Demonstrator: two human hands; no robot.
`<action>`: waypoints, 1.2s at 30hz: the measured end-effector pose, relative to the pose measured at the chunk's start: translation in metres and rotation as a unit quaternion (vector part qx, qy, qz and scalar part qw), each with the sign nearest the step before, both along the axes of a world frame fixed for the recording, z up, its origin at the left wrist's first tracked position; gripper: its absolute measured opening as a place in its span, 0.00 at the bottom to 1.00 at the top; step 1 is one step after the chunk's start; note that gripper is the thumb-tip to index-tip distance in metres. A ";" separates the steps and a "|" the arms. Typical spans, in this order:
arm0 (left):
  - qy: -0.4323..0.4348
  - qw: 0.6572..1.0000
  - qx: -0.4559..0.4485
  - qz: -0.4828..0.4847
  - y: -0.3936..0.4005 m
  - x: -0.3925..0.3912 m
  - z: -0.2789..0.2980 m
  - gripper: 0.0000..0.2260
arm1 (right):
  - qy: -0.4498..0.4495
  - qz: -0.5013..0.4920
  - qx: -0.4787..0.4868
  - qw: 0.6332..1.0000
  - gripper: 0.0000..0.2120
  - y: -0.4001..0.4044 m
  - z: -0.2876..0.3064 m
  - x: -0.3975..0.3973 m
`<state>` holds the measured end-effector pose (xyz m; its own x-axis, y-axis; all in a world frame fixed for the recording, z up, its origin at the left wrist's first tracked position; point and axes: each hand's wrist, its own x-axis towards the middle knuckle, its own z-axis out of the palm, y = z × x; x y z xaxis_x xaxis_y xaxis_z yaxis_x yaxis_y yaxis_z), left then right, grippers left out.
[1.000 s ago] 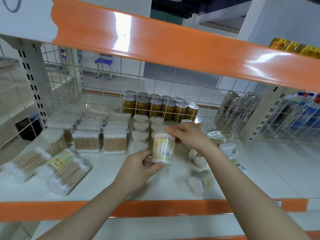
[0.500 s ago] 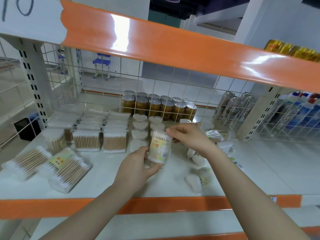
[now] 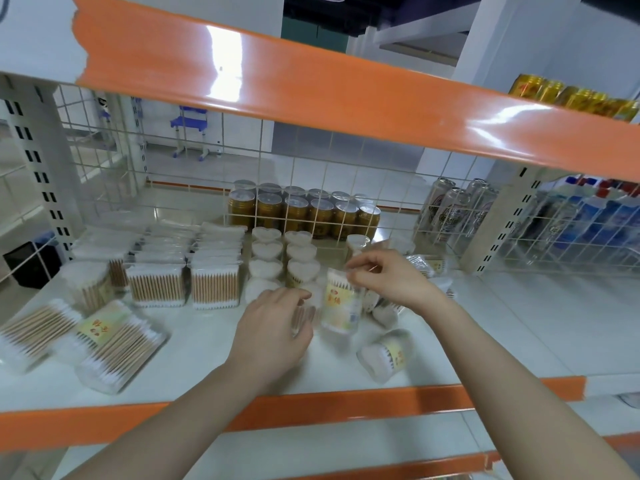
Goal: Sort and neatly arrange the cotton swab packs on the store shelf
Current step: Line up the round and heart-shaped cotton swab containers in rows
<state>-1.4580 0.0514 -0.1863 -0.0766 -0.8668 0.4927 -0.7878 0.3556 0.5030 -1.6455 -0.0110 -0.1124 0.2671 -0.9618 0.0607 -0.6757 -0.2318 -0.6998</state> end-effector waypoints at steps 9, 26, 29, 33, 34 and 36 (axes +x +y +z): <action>-0.050 0.999 -0.006 0.007 -0.023 0.016 0.014 0.11 | 0.079 -0.020 -0.024 0.996 0.19 -0.018 0.015 -0.018; -0.153 0.983 0.096 -0.012 -0.068 0.015 0.023 0.27 | 0.236 0.018 -0.074 0.969 0.22 -0.081 -0.004 0.007; -0.140 0.984 0.107 -0.006 -0.074 0.011 0.024 0.17 | 0.247 0.024 -0.065 0.967 0.23 -0.091 -0.016 0.008; -0.146 0.980 0.136 0.001 -0.083 0.012 0.020 0.18 | 0.257 0.012 -0.066 0.964 0.21 -0.101 -0.028 0.011; -0.147 0.980 0.138 0.004 -0.084 0.012 0.019 0.18 | 0.264 0.010 -0.069 0.962 0.21 -0.103 -0.030 0.011; -0.146 0.980 0.135 0.016 -0.086 0.011 0.018 0.18 | 0.269 0.008 -0.073 0.960 0.21 -0.105 -0.034 0.013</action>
<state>-1.4467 -0.0344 -0.1681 -0.1499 -0.9670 0.2060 -0.9210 0.2124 0.3267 -1.6326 -0.1160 -0.1461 0.3122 -0.9490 0.0438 -0.9260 -0.3143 -0.2090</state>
